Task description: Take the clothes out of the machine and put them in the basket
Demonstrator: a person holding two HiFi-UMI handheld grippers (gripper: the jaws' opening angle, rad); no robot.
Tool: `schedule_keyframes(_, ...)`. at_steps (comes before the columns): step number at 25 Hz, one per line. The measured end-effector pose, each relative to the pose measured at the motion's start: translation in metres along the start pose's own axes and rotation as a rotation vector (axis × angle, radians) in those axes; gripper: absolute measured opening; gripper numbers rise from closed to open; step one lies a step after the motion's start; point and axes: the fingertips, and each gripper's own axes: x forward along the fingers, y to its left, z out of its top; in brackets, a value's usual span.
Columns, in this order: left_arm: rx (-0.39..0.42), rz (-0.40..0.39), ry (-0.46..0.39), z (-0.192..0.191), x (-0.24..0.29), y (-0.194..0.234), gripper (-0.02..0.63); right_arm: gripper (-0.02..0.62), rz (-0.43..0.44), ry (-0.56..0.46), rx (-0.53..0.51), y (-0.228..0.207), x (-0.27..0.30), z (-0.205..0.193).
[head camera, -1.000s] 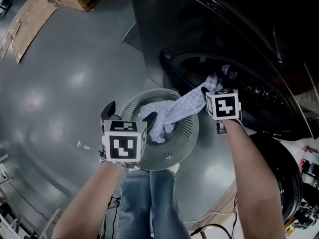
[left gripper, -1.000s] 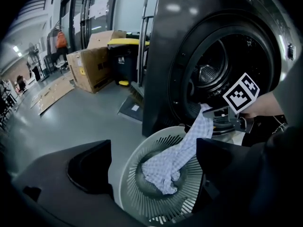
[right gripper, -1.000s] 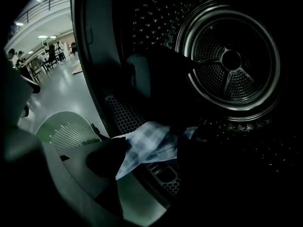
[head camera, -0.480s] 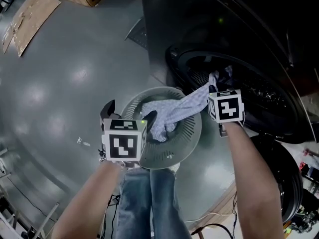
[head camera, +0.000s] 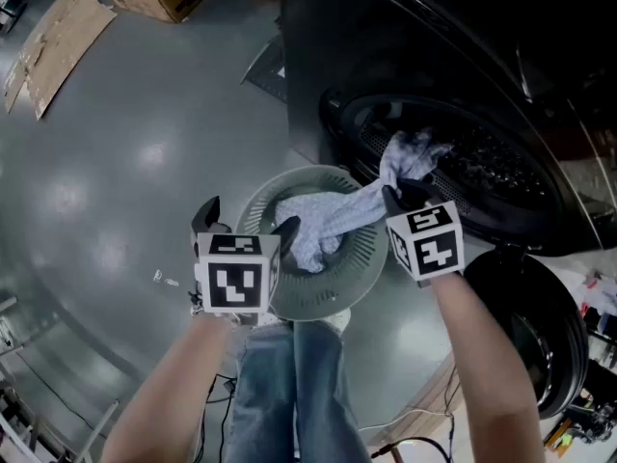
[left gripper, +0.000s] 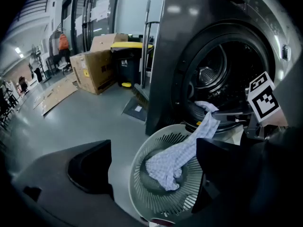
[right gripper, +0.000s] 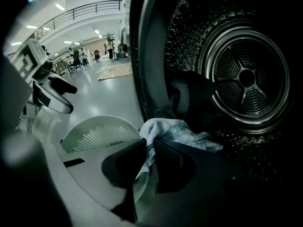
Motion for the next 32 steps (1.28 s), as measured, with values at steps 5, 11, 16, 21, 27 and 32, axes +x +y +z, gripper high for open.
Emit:
schedule_keyframes(5,0.011,0.000,0.005,-0.008,-0.014,-0.001,0.563,0.052,0.094,-0.030,-0.027,0.047,-0.021,0.002)
schedule_keyframes(11,0.013,-0.006,-0.003,-0.014,-0.030,0.000,0.563,0.052,0.193,-0.077,0.033,0.094,-0.043,0.013)
schedule_keyframes(16,-0.001,-0.004,-0.009,-0.017,-0.042,0.006,0.563,0.052,0.271,-0.084,0.105,0.131,-0.056,0.013)
schedule_keyframes(21,-0.018,0.003,-0.014,-0.021,-0.050,0.013,0.563,0.052,0.349,-0.092,0.226,0.171,-0.073,0.010)
schedule_keyframes(27,-0.012,0.003,-0.029,-0.018,-0.058,0.024,0.563,0.052,0.434,-0.076,0.236,0.214,-0.087,0.009)
schedule_keyframes(32,-0.017,0.003,-0.031,-0.018,-0.061,0.029,0.563,0.054,0.442,-0.043,0.248,0.219,-0.088,0.008)
